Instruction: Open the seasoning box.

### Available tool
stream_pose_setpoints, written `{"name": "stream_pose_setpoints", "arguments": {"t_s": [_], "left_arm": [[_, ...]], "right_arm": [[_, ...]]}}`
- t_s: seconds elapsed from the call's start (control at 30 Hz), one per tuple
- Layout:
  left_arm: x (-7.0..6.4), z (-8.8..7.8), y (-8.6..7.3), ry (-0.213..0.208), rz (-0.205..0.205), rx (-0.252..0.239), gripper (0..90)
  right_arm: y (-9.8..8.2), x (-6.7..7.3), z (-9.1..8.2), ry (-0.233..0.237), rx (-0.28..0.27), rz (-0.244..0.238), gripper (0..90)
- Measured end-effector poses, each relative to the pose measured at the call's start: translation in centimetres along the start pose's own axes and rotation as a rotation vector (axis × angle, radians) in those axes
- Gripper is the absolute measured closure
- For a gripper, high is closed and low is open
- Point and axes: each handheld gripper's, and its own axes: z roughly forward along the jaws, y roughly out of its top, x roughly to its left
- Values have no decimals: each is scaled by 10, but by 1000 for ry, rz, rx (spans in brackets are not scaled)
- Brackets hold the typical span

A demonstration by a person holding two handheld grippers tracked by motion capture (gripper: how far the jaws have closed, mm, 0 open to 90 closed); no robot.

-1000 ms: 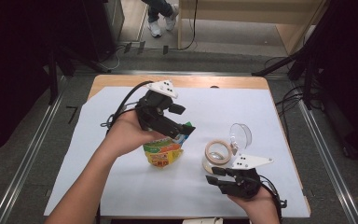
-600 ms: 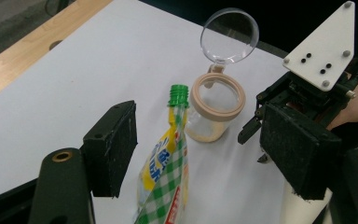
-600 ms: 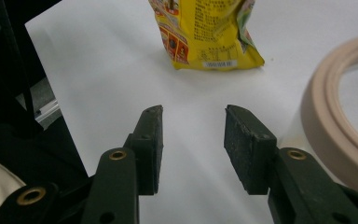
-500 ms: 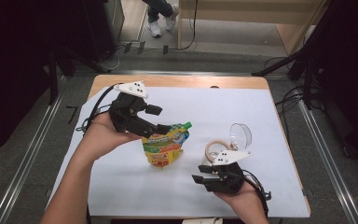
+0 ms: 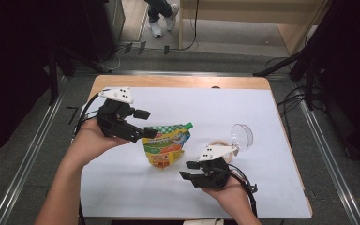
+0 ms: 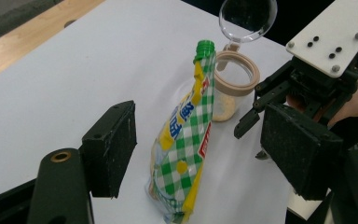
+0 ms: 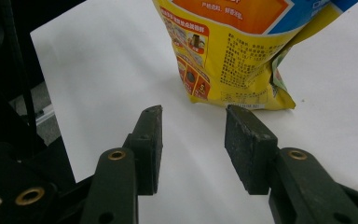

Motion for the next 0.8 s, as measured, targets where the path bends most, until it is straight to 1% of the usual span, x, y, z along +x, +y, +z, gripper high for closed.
{"name": "stream_pose_setpoints", "arguments": {"t_s": [0.1, 0.2, 0.3, 0.33, 0.43, 0.6, 0.77, 0.8], "left_arm": [[0, 1, -7, -11, 4, 12, 275], [0, 4, -12, -11, 1, 16, 289], [3, 8, -19, -10, -32, 27, 287], [4, 10, -22, -11, -35, 32, 287], [4, 15, -29, -7, -39, 46, 288], [6, 23, -39, -15, -46, 38, 296], [10, 31, -48, -23, -60, 45, 328], [11, 33, -49, -18, -65, 42, 335]], "right_arm": [[-3, 0, 2, 0, -7, 8, 583], [-5, -1, 5, -2, 2, 11, 583], [-7, -1, 10, -5, 4, 11, 584], [-7, -1, 11, -6, 4, 3, 583], [-9, -2, 14, -8, 8, 3, 583], [-12, -3, 16, -13, 4, 10, 584], [-16, -4, 21, -19, 7, -1, 582], [-16, -4, 21, -18, 4, -3, 582]]}}
